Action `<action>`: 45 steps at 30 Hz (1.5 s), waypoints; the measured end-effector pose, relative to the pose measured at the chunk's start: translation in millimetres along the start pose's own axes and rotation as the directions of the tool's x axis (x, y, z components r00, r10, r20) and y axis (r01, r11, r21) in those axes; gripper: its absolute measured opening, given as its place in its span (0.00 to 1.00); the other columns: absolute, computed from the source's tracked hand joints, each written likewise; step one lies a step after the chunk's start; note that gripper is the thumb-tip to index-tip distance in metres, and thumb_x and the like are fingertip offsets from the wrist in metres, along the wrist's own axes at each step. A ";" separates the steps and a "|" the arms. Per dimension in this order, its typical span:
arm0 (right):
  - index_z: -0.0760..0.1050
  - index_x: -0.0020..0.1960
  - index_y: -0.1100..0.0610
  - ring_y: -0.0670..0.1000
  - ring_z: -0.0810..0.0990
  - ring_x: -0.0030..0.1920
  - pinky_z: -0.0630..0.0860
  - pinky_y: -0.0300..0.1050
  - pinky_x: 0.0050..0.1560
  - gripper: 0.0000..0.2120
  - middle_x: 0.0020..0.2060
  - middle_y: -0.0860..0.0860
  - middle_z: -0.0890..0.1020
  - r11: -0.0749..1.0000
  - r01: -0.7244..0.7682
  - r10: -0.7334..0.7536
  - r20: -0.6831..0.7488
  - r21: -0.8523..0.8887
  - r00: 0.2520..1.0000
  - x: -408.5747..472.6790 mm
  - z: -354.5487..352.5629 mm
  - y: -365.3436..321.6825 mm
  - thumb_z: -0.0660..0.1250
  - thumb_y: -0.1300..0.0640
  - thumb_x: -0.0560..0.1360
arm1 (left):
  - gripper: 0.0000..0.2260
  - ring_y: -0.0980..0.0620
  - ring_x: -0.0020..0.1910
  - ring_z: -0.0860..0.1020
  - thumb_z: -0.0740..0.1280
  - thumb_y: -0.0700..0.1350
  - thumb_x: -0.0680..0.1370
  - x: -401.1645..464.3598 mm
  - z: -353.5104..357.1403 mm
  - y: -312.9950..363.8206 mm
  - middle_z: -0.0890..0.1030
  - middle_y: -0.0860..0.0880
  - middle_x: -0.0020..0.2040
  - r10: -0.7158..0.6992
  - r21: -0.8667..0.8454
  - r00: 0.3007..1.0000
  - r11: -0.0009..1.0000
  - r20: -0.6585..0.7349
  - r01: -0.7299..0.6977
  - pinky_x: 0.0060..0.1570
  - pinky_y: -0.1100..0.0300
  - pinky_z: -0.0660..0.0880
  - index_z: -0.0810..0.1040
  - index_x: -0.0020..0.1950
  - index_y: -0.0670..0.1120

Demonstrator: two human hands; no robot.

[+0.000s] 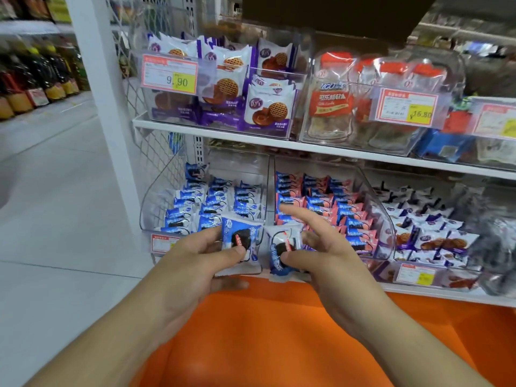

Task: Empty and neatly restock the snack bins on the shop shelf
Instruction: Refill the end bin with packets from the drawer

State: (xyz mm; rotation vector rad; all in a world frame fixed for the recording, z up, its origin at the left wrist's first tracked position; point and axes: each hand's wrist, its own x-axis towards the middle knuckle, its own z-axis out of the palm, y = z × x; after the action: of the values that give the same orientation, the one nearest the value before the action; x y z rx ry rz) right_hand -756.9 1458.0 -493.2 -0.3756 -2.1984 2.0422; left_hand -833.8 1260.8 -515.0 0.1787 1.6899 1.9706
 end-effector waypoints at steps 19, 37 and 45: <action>0.85 0.50 0.45 0.53 0.73 0.34 0.70 0.49 0.38 0.09 0.31 0.57 0.75 0.957 0.132 -0.143 -0.022 -0.257 0.990 41.9 43.0 -2.6 0.76 0.59 0.76 | 0.28 0.53 0.35 0.86 0.72 0.51 0.80 12.4 -70.2 21.5 0.78 0.55 0.65 0.091 0.550 0.976 0.834 -0.197 0.033 0.35 0.63 0.81 0.68 0.78 0.58; 0.76 0.43 0.43 0.42 0.80 0.43 0.79 0.42 0.43 0.14 0.43 0.41 0.82 0.632 0.127 -0.297 -0.088 -0.765 0.951 337.2 113.8 49.9 0.74 0.63 0.75 | 0.09 0.48 0.38 0.86 0.73 0.50 0.78 57.1 -144.0 9.1 0.83 0.66 0.46 0.077 0.493 0.989 0.870 -0.129 -0.004 0.40 0.47 0.84 0.80 0.51 0.66; 0.81 0.62 0.42 0.53 0.79 0.60 0.80 0.51 0.59 0.11 0.65 0.49 0.76 0.258 0.027 -0.354 -0.069 -0.966 0.933 325.6 119.3 51.0 0.70 0.50 0.80 | 0.14 0.53 0.35 0.86 0.73 0.50 0.79 61.9 -144.5 4.1 0.81 0.64 0.51 0.069 0.382 0.983 0.924 -0.172 0.002 0.34 0.58 0.83 0.74 0.59 0.63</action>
State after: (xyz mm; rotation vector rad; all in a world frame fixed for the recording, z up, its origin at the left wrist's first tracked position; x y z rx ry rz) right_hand -1095.3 1430.5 -580.6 -0.3898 -2.7988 0.1987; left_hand -949.8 1162.8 -555.7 0.1714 2.1961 1.7032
